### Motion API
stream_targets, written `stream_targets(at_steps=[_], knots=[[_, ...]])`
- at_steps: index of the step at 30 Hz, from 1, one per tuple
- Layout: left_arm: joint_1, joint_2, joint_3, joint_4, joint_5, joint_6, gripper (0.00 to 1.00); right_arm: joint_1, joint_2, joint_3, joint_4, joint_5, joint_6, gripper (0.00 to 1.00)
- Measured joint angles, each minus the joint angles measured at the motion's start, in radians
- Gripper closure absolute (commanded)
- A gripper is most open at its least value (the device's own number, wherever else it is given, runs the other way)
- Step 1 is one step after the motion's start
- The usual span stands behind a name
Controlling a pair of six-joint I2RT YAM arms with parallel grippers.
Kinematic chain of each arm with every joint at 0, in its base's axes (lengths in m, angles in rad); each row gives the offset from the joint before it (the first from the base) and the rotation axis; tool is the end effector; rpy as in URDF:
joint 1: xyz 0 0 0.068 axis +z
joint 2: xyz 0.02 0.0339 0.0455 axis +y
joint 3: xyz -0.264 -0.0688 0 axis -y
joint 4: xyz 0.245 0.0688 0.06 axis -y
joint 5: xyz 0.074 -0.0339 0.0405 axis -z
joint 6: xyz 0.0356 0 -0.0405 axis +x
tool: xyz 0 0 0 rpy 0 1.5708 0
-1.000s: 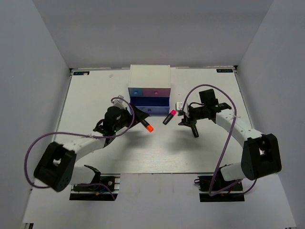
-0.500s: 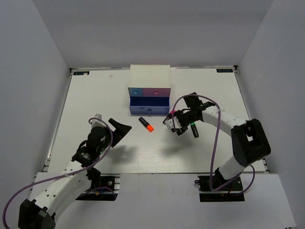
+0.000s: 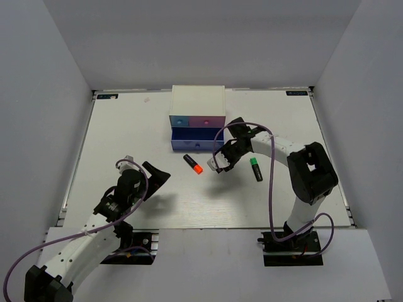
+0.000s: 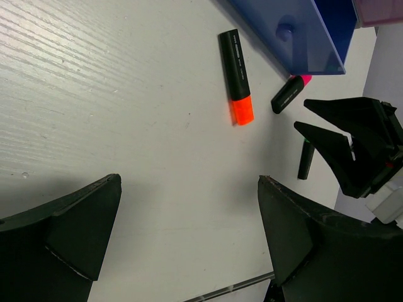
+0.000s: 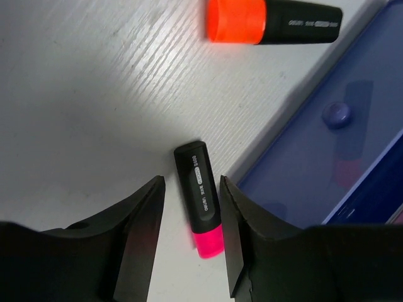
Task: Sort the stationery into containers
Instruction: Pick up the pen from the center of the board.
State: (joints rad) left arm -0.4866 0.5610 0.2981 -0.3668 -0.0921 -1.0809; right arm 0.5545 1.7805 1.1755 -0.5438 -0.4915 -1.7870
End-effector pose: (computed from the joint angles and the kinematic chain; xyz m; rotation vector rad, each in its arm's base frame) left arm 0.1227 -0.0612 0.1838 -0.7271 2.1897 -0.7530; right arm 0.2919 0.2005 0.1856 -2.3677 0.8546 0.2033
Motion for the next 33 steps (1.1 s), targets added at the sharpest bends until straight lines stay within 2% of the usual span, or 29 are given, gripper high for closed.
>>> stream_targets(at_steps=[11,33], knots=[[0.000,0.000,0.000,0.000,0.000,0.010,0.00,0.011,0.037,0.006,-0.007,0.122,-0.053,0.49],[0.000,0.001,0.000,0.000,0.001,0.011,0.00,0.025,0.146,0.127,-0.086,0.199,-0.125,0.48]])
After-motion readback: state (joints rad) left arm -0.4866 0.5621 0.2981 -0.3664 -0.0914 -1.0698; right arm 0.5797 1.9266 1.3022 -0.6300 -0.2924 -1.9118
